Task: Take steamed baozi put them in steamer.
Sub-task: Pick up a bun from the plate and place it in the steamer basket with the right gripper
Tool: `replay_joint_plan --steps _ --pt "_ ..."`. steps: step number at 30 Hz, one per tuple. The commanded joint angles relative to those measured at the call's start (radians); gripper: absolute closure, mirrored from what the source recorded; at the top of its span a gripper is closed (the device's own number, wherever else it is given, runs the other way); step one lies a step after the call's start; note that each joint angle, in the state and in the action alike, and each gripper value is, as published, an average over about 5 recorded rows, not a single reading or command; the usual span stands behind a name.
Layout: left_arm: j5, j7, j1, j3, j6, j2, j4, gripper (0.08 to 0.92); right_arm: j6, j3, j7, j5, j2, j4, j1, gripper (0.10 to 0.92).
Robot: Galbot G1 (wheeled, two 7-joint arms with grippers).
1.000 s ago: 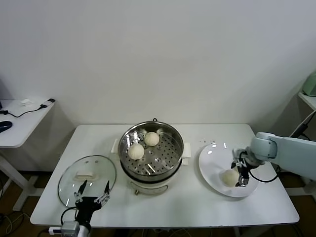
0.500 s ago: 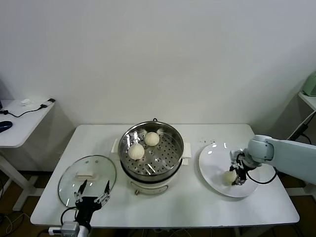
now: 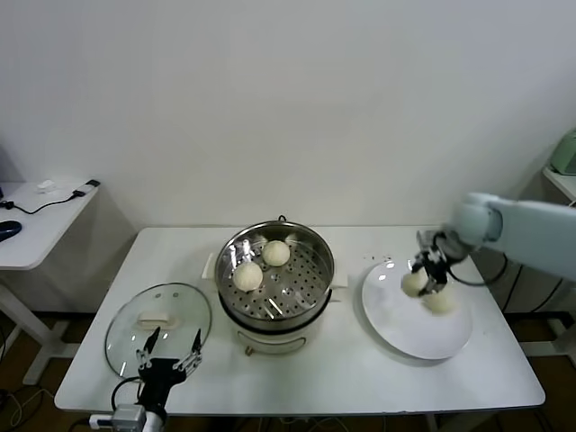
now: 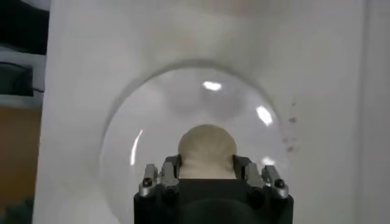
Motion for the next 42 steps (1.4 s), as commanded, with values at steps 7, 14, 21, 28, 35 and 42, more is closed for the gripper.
replay_joint_plan --steps 7,14,21,28,35,42 --pt "0.001 0.001 -0.002 0.000 0.000 -0.003 0.001 0.177 0.469 0.152 -0.124 -0.044 0.467 0.063 0.230 0.440" --pt "-0.002 0.000 -0.002 -0.007 -0.001 -0.006 0.005 0.177 0.617 0.210 -0.108 -0.260 0.550 0.094 -0.002 0.440" --pt "-0.006 -0.001 0.005 -0.017 -0.002 -0.009 -0.001 0.177 0.663 0.195 -0.064 -0.365 0.580 0.044 -0.150 0.440" --pt "-0.006 -0.001 0.005 -0.016 -0.002 -0.012 -0.001 0.177 0.672 0.199 -0.032 -0.426 0.588 -0.024 -0.232 0.440" --pt "-0.006 -0.001 0.003 -0.016 -0.001 -0.011 0.000 0.177 0.681 0.212 -0.005 -0.495 0.593 -0.084 -0.284 0.440" --pt "-0.007 -0.002 0.004 -0.016 -0.002 -0.010 -0.002 0.177 0.690 0.216 0.015 -0.485 0.597 -0.104 -0.281 0.357"
